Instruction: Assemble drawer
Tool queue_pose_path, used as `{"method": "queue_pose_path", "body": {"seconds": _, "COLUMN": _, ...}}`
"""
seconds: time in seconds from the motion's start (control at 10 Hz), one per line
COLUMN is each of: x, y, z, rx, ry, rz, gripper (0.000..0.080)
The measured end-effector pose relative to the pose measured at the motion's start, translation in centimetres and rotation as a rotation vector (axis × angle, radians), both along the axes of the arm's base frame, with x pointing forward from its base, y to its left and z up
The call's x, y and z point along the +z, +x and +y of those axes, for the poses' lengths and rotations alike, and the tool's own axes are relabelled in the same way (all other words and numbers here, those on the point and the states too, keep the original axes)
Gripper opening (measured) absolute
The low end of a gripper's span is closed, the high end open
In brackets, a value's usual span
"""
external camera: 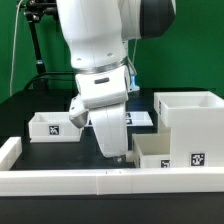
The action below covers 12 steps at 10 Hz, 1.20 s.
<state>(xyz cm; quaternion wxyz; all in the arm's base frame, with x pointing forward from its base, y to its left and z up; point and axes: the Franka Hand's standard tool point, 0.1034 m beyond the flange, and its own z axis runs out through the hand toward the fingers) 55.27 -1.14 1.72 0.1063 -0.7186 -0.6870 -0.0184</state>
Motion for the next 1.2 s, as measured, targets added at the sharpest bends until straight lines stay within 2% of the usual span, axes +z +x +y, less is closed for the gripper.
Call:
{"method": "queue_pose_path", "body": {"seconds": 0.2, "x": 0.5, "y": 0.4, "z": 2.1, "rx": -0.074, "ry": -0.004, "rz": 0.01, "gripper": 0.0649}}
{"method": "queue_pose_path", "body": {"seconds": 0.3, "x": 0.7, "y": 0.7, "z": 2.5, "rx": -0.075, "ry": -0.004, "rz": 0.012, "gripper": 0.0649}}
{"method": "queue_pose_path", "body": {"seconds": 0.6, "x": 1.2, "y": 1.4, "z": 2.7, "rx": -0.066, "ry": -0.002, "rz": 0.002, "gripper": 0.0649}}
{"method": "queue_pose_path", "body": {"seconds": 0.8, "x": 1.3, "y": 1.4, "z": 2.8, "rx": -0.07, "ry": -0.001, "rz": 0.009, "gripper": 0.0649}}
{"method": "queue_pose_path", "body": {"seconds": 1.0, "x": 1.4, "y": 1.7, "z": 3.6, "rx": -0.075, "ry": 0.002, "rz": 0.008, "gripper": 0.0649}}
{"method": "queue_pose_path", "body": {"seconds": 1.2, "x": 1.3, "y": 1.5, "z": 3.4, "rx": -0.096, "ry": -0.003, "rz": 0.015, "gripper": 0.0649}}
